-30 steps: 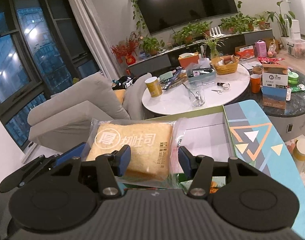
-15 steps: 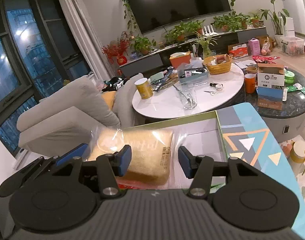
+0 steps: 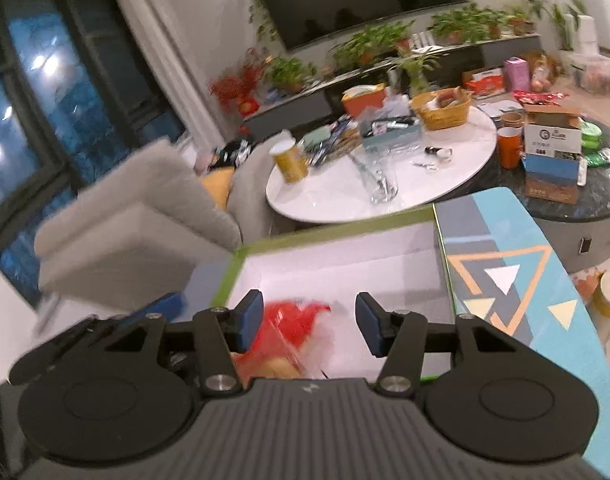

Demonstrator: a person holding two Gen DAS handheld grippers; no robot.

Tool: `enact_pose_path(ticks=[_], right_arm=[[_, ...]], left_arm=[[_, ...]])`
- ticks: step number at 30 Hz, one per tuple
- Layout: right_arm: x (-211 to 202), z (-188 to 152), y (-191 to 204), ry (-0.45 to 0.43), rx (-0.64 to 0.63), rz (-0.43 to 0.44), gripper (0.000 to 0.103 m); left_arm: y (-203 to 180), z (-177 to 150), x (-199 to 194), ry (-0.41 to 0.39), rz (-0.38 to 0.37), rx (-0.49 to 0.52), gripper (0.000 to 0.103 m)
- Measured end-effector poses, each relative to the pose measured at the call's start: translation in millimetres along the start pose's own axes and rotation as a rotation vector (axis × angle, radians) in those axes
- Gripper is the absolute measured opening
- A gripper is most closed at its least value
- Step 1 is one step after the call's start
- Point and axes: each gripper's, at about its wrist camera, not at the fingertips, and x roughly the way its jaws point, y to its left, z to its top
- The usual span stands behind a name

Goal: Organize snacks
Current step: 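Lower the bread bag into the box beside the red bag, open right tool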

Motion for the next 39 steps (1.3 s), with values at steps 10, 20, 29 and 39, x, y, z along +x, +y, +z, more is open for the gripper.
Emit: enact_pose_path(ticks=[10,20,29,39], right_arm=[[34,-28,34,0.162,-0.249,0.02,0.056],[48,-38,42,0.216,-0.295,-0.051,0.056],[33,-37,45,0.184,-0.28,-0.048,0.053],[3,-5,34,0.028,-0.206,-0.009,0.053]], left_arm=[[19,-55,10,0.188,0.049,-0.038,0.069],[25,-56,33,0.199,-0.033,-0.123,0.071],[25,-46,20,0.14,-0.037,-0.161,0.057],[4,3,11,0.03,-0.017,-0.097,0.057]])
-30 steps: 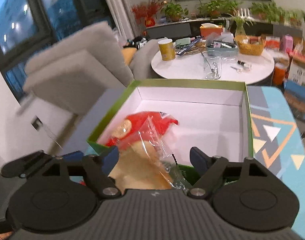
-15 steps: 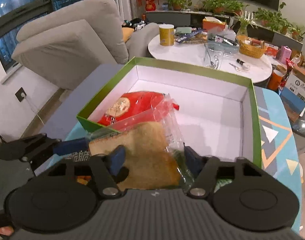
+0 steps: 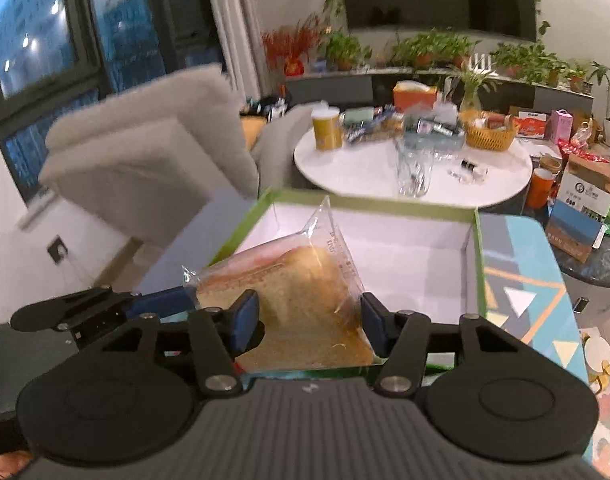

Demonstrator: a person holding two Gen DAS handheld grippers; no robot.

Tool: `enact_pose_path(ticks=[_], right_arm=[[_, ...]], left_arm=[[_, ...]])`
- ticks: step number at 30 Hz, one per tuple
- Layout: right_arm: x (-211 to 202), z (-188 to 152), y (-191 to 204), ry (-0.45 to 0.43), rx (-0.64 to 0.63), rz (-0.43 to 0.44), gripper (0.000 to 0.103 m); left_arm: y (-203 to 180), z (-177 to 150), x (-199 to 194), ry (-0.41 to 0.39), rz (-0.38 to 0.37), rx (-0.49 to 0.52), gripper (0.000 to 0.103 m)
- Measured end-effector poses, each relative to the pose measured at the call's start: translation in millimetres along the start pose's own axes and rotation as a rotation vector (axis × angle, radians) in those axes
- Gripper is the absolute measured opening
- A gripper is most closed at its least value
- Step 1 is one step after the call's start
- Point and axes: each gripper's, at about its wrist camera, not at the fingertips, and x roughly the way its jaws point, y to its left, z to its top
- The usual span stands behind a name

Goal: Organize snacks
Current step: 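Lower the bread bag into the box beside the red bag, open right tool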

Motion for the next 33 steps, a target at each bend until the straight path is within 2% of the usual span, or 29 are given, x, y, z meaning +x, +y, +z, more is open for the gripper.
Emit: enact_pose_path(ticks=[6,11,26,33], right_arm=[[0,13,-21,-0.063,0.073,-0.007,0.053],[11,15,-33,-0.09,0.101,-0.018,0.053],[31,15,-62,-0.058,0.21,-0.021,0.053],[42,8,-73,-0.006,0.25,-0.048,0.054]], left_arm=[[-18,21,18,-0.029,0.013,0.066,0.057],[-24,27,38,-0.017,0.019,0.095,0.057],[-37,28,82,0.041,0.031,0.162,0.057],[-32,21,97,0.096,0.036,0.165,0.057]])
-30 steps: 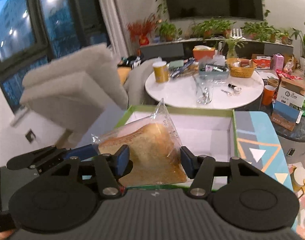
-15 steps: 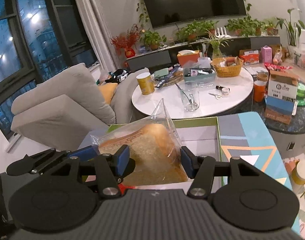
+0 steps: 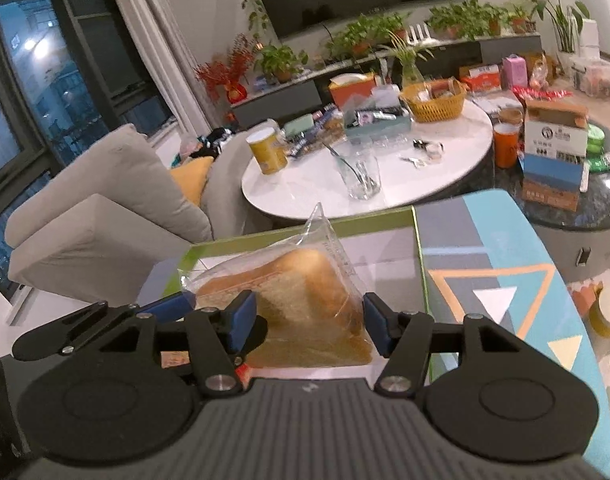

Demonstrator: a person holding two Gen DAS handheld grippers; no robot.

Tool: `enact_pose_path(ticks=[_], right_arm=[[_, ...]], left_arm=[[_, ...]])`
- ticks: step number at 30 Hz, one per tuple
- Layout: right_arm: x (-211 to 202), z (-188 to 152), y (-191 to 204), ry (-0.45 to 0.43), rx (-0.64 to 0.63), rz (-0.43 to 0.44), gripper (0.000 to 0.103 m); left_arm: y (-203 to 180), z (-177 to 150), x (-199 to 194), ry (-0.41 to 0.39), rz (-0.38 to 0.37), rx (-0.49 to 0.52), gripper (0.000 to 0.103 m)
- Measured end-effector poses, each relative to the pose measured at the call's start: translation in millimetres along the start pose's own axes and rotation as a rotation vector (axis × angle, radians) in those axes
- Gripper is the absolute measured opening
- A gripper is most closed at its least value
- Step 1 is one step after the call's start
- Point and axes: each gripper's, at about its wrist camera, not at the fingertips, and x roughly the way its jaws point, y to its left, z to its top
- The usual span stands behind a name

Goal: Organize snacks
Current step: 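Lower the bread bag into the box beside the red bag, open right tool, then reach the right tool to the red-and-white chip bag and grasp it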

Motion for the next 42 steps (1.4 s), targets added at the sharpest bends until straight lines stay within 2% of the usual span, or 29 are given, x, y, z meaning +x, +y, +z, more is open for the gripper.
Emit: enact_pose_path(ticks=[6,12,22,29,37,42], right_arm=[[-9,-2,-3,-0.016,0.0,-0.013,0.054],[-18,-3,8,-0.024,-0.055,-0.015,0.054],[-33,-6,15,-0.024,-0.069,-0.015,0.054],[-46,-18,25,-0.022,-0.102,0.029,0.054],[-62,-43,45,-0.009,-0.128,0.129,0.054],[-67,-63,59,-0.007,-0.126,0.191,0.054]], left_arm=[[6,-3,-3,-0.002,0.02,-0.004,0.057],[16,-2,-21,-0.034,0.036,-0.019,0.063],[34,-8,-53,-0.061,0.091,-0.012,0.065],[55,-30,-79,-0.063,0.111,-0.066,0.066],[78,-69,-112,-0.068,0.173,-0.123,0.066],[87,-94,-126,-0.06,0.175,-0.162,0.066]])
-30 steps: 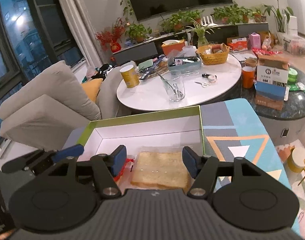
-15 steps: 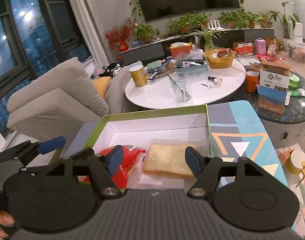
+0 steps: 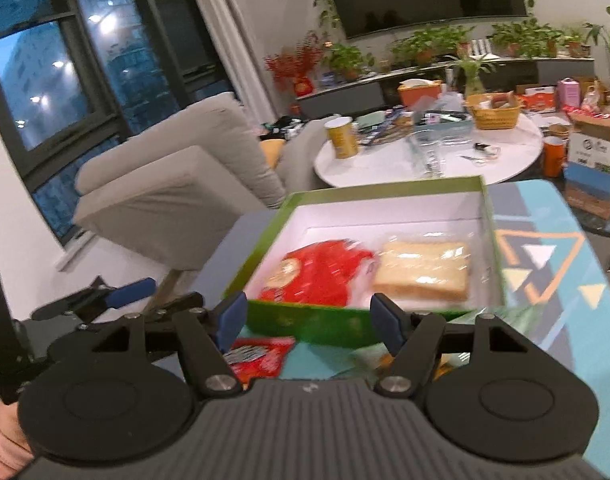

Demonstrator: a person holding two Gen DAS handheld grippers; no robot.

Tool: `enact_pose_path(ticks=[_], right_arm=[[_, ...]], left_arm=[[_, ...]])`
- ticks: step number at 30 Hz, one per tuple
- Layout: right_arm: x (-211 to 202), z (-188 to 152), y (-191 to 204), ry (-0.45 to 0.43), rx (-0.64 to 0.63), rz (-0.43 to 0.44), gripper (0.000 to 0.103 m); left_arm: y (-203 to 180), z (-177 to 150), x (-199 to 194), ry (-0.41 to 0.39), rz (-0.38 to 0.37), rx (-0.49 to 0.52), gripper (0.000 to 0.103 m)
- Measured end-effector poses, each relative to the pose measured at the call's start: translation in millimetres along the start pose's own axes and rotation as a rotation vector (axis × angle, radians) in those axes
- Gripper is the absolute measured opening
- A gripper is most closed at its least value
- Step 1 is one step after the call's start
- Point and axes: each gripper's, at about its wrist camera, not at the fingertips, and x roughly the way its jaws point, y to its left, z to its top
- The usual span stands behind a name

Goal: Organize snacks
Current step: 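Reach the right tool to the red-and-white chip bag and grasp it, then lift the chip bag with the right tool toward the box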

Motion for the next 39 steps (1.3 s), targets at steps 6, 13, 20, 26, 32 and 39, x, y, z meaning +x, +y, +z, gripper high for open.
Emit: enact_pose_path(ticks=[6,13,20,26,32,39], right_arm=[[15,-23,14,0.049,0.06,0.032,0.054],[45,-35,25,0.125,0.122,0.045,0.053],[66,-44,38,0.181,0.108,0.038,0.053],[84,-50,40,0.232,0.111,0.012,0.054],[93,-53,36,0.255,0.132,0.009,0.054],[102,-54,32,0.284,0.155,0.001,0.051]], left_arm=[[10,-26,-7,0.029,-0.023,-0.065,0.066],[15,-49,-3,0.082,-0.066,-0.126,0.066],[13,-57,2,0.104,-0.093,-0.123,0.063],[13,-64,7,0.14,-0.166,-0.128,0.062],[11,-66,17,0.16,-0.193,-0.143,0.061],[10,-68,26,0.169,-0.214,-0.154,0.061]])
